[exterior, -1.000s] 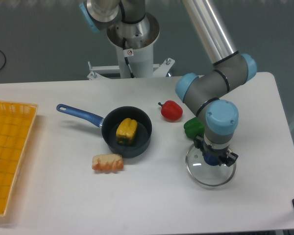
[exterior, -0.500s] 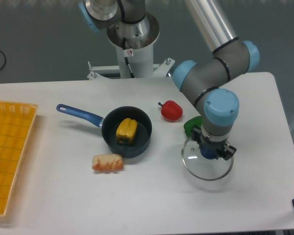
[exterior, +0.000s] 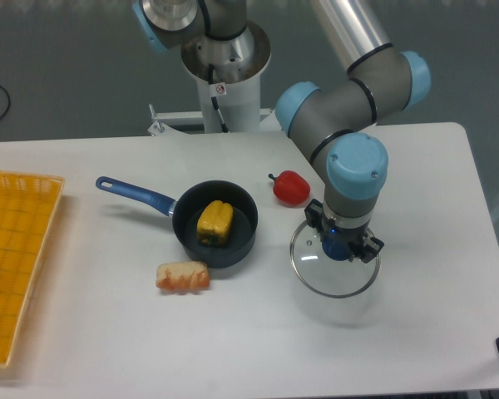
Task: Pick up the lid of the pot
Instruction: 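Lift the glass lid by its knob off the table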
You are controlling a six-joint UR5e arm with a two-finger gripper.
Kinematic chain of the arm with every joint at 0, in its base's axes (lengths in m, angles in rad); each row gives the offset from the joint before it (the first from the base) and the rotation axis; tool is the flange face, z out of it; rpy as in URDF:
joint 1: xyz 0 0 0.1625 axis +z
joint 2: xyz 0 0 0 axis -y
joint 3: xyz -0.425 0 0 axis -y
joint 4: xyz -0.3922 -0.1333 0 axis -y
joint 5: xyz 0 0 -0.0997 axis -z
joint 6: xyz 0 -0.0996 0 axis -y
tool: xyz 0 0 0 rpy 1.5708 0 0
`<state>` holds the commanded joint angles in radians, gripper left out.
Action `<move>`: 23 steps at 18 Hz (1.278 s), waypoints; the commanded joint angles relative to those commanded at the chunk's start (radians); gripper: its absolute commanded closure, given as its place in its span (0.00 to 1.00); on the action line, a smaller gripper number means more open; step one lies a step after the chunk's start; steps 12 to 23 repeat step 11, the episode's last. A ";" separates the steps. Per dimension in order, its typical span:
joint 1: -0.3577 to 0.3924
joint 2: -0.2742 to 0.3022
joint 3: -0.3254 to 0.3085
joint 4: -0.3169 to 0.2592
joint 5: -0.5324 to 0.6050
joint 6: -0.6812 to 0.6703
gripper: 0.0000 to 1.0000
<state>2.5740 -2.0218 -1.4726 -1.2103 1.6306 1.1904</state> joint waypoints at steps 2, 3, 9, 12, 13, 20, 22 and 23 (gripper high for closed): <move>0.005 0.005 0.000 -0.003 0.000 0.002 0.44; 0.005 0.009 -0.003 -0.003 0.002 0.002 0.44; 0.005 0.009 -0.003 -0.002 0.000 0.002 0.44; 0.005 0.009 -0.003 -0.002 0.000 0.002 0.44; 0.005 0.009 -0.003 -0.002 0.000 0.002 0.44; 0.005 0.009 -0.003 -0.002 0.000 0.002 0.44; 0.005 0.009 -0.003 -0.002 0.000 0.002 0.44; 0.005 0.009 -0.003 -0.002 0.000 0.002 0.44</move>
